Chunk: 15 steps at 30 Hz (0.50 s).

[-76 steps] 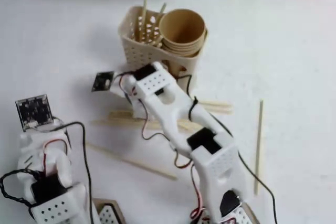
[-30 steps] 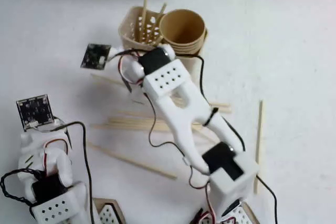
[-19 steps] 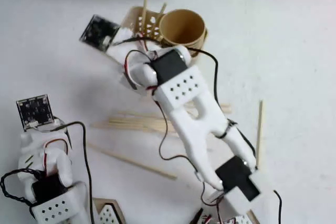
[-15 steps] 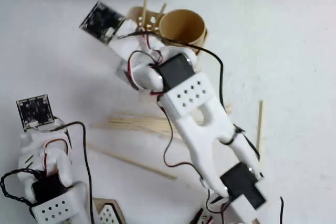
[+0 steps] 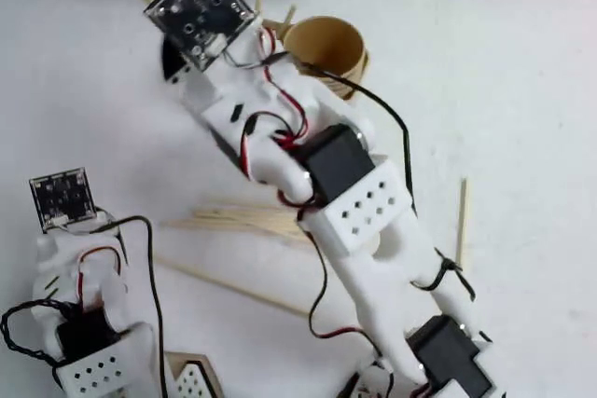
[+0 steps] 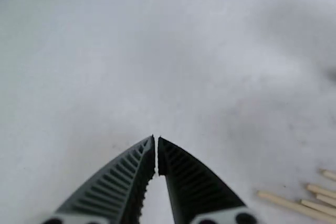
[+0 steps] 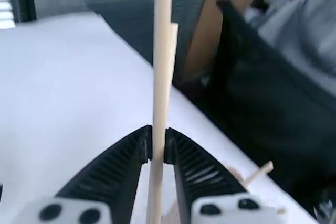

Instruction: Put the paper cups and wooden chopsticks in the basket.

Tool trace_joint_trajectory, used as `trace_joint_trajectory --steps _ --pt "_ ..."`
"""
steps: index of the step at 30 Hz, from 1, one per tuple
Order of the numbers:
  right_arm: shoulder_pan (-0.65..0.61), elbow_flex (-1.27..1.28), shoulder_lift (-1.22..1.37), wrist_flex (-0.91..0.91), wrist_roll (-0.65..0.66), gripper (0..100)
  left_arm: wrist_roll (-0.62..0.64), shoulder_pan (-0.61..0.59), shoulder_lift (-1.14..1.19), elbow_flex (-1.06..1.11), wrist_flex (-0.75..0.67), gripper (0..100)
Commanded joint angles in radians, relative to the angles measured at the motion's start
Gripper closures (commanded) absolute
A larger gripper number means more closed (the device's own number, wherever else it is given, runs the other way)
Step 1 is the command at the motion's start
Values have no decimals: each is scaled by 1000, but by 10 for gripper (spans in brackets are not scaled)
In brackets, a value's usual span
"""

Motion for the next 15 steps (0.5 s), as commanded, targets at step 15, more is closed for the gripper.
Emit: trace_joint_trajectory --steps 15 --pt "180 -32 101 -437 -8 980 -52 -10 -12 11 -5 965"
